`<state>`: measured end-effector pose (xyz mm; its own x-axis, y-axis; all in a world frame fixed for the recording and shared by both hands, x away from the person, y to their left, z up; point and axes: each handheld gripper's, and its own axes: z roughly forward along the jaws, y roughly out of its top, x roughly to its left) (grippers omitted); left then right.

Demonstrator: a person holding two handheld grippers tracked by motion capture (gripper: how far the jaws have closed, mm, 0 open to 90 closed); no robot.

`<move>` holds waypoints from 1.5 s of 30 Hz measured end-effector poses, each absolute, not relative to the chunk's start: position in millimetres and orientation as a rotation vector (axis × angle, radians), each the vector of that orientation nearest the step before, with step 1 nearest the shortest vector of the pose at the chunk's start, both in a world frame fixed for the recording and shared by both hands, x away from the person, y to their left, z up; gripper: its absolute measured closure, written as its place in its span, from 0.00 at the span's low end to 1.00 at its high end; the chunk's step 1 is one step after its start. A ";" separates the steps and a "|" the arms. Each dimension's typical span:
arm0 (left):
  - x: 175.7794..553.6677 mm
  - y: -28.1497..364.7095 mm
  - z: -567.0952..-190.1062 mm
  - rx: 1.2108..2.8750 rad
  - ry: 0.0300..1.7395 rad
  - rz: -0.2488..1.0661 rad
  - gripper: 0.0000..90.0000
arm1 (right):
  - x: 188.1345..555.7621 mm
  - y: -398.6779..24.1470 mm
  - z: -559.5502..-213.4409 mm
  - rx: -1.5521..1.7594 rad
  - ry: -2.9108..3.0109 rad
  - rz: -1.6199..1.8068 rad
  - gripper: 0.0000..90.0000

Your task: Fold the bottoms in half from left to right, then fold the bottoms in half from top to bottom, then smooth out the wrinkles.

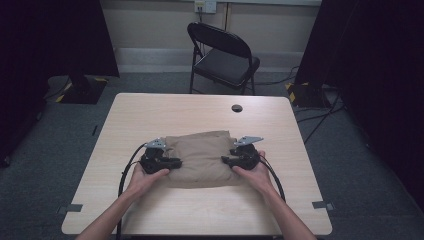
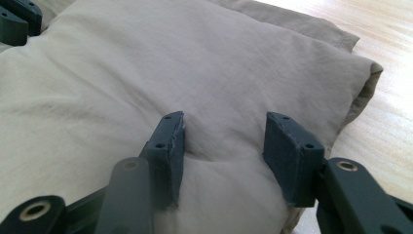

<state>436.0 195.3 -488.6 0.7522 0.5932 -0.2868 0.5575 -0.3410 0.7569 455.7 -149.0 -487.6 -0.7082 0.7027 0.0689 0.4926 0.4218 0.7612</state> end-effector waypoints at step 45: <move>374.3 287.5 -430.0 1.893 1.052 0.251 0.35 | 389.0 -254.3 -422.7 1.267 2.068 1.214 0.19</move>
<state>374.3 287.5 -430.0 0.6130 0.7532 -0.2388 0.5645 -0.2060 0.7993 389.0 -254.3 -422.7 -0.4924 0.8665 0.0819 0.4939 0.2006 0.8461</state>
